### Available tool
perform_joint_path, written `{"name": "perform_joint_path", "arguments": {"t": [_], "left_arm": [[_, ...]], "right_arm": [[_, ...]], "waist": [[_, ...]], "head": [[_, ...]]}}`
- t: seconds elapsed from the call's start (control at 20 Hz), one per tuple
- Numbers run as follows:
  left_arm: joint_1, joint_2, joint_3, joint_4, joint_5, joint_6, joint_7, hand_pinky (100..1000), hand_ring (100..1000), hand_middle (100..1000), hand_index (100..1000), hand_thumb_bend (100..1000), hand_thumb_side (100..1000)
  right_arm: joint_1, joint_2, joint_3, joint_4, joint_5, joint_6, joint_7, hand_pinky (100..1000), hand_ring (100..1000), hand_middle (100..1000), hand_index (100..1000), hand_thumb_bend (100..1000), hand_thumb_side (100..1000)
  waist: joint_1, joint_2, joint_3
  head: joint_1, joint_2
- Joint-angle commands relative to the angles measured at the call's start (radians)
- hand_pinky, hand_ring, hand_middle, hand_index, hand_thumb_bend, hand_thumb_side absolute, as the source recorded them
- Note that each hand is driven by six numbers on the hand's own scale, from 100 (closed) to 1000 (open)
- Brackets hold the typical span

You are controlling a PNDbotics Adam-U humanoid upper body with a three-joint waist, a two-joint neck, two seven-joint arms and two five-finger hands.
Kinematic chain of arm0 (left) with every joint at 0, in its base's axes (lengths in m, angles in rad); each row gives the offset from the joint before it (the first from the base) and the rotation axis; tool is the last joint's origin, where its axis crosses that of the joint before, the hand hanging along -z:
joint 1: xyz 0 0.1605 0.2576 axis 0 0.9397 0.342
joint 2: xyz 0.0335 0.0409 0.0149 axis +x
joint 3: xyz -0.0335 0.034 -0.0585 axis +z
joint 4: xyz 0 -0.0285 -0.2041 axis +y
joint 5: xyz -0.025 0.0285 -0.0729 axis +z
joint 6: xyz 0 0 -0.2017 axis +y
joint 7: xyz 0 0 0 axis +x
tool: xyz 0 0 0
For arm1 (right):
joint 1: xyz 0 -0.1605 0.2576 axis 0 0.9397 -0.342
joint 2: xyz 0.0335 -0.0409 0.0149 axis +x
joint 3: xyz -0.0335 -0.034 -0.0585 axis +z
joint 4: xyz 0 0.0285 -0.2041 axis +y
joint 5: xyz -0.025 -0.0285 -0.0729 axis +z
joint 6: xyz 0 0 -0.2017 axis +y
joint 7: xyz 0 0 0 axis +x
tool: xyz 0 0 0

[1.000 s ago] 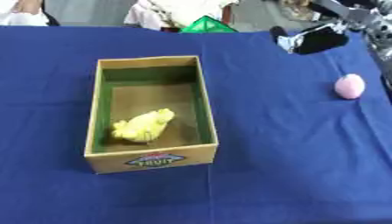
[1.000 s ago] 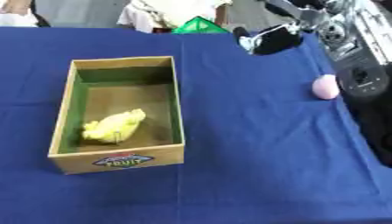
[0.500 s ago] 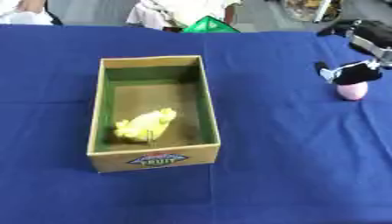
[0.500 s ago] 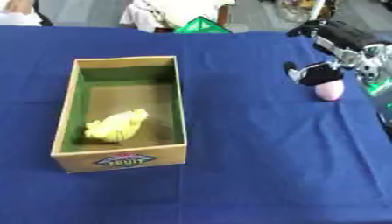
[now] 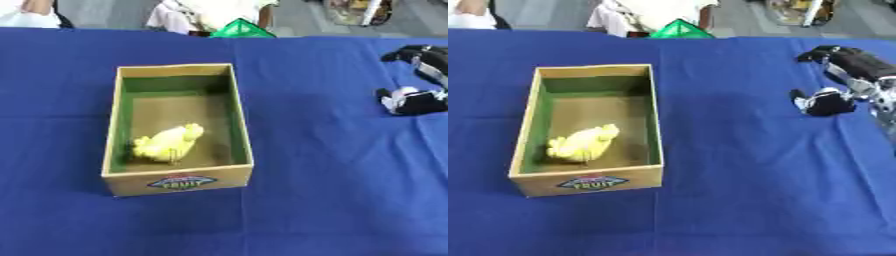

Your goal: Pick up objects on the table and place them in the box.

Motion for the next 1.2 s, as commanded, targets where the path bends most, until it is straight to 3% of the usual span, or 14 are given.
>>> {"name": "perform_joint_path", "arguments": {"t": [0.05,0.6,0.95,1.2], "left_arm": [[-0.006,0.025,0.006,-0.015,0.001,0.002,0.001,769,883,737,763,252,763],[-0.003,0.025,0.006,-0.015,0.0,0.004,0.001,768,885,737,762,248,766],[-0.001,0.024,0.005,-0.015,0.001,0.005,-0.001,768,887,737,761,240,769],[-0.001,0.023,0.003,-0.015,0.003,0.007,-0.003,768,887,738,760,238,772]], "right_arm": [[-0.009,-0.029,-0.031,0.027,0.012,0.019,-0.01,865,904,849,920,202,323],[-0.03,-0.022,-0.063,0.193,-0.028,0.049,-0.041,860,899,843,924,194,300],[-0.057,-0.023,-0.06,0.266,-0.06,0.032,-0.029,863,887,841,936,204,119],[-0.092,-0.019,-0.047,0.294,-0.081,0.029,-0.032,857,879,835,933,209,141]], "waist": [[0.002,-0.013,0.0],[0.005,-0.011,-0.003],[0.008,-0.008,-0.003],[0.01,-0.006,0.0]], "head": [[0.0,0.005],[0.001,0.005],[-0.003,0.005],[-0.012,0.005]]}}
